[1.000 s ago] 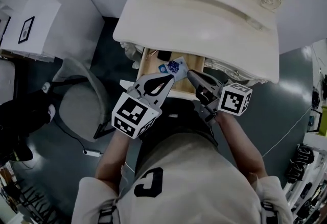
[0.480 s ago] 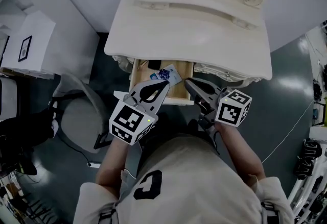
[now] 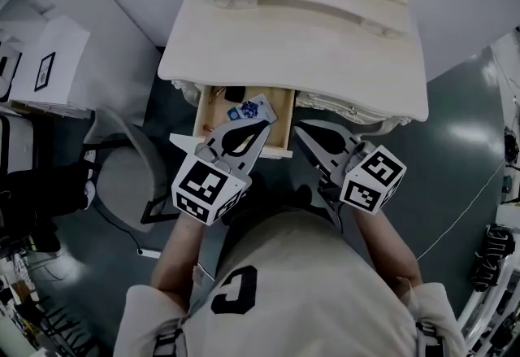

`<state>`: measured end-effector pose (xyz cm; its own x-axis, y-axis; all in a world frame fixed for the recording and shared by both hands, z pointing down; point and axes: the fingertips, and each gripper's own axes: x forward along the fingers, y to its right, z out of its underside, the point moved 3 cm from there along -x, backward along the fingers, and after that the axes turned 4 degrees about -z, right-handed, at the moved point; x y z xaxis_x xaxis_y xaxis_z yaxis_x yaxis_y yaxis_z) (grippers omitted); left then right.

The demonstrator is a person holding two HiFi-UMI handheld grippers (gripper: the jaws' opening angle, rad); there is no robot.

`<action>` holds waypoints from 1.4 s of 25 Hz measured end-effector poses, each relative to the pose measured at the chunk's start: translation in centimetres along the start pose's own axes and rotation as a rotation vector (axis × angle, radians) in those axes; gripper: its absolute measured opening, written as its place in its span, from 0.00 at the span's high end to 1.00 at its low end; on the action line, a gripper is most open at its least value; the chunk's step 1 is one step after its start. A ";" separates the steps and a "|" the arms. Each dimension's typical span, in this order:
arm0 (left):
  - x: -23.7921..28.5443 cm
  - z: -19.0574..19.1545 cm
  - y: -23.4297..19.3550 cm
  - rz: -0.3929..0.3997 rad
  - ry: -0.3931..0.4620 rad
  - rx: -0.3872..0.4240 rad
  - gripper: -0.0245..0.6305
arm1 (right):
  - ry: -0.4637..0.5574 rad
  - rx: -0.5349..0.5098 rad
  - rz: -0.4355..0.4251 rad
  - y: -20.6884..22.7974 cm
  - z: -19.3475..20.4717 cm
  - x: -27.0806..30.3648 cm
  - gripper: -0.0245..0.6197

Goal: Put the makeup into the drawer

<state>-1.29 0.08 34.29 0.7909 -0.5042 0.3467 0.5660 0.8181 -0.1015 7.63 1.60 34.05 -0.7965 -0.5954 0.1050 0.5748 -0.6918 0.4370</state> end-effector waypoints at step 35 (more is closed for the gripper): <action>2.4 -0.1 5.5 -0.028 -0.026 -0.003 0.88 | -0.024 0.013 -0.061 0.2 1.0 -5.5 0.92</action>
<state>3.71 3.37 34.48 0.7683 -0.5198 0.3735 0.5890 0.8026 -0.0945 11.94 5.10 34.47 -0.8344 -0.5422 0.0991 0.5225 -0.7210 0.4551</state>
